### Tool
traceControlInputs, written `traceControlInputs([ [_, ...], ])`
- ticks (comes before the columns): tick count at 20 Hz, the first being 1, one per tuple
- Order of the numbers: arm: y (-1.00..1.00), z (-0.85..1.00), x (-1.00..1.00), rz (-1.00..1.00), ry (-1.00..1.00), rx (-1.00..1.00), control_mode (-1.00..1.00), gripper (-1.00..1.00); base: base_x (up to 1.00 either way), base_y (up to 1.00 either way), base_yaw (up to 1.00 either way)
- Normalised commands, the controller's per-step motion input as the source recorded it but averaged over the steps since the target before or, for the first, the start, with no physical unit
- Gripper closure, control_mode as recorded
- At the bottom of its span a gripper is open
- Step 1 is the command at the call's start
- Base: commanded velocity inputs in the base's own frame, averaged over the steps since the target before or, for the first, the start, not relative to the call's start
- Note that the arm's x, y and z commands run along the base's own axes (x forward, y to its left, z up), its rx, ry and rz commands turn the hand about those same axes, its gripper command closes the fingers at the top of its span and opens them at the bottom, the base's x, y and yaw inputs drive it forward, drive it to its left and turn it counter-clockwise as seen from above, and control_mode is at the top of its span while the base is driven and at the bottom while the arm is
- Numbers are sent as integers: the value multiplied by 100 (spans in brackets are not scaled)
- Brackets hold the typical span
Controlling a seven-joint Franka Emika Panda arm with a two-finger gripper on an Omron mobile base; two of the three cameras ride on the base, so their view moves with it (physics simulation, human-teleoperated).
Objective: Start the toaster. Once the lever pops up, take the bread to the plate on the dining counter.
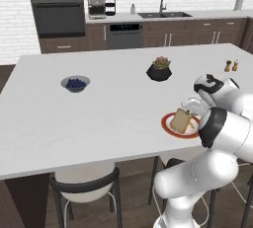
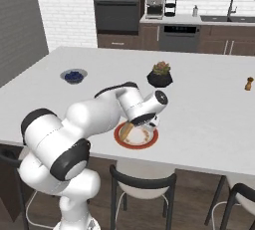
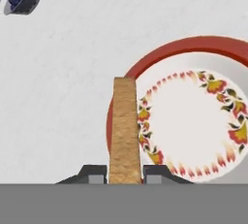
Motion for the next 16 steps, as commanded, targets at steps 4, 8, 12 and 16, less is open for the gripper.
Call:
traceControlInputs([
  [4,-5,-6,27,1,-3,0,-100,100,0,0,0],
  [8,0,-29,22,3,-1,0,-100,100,0,0,0],
  [12,0,-3,11,2,0,0,-100,-100,0,0,0],
  [16,0,0,0,0,0,0,-100,-100,0,0,0],
])
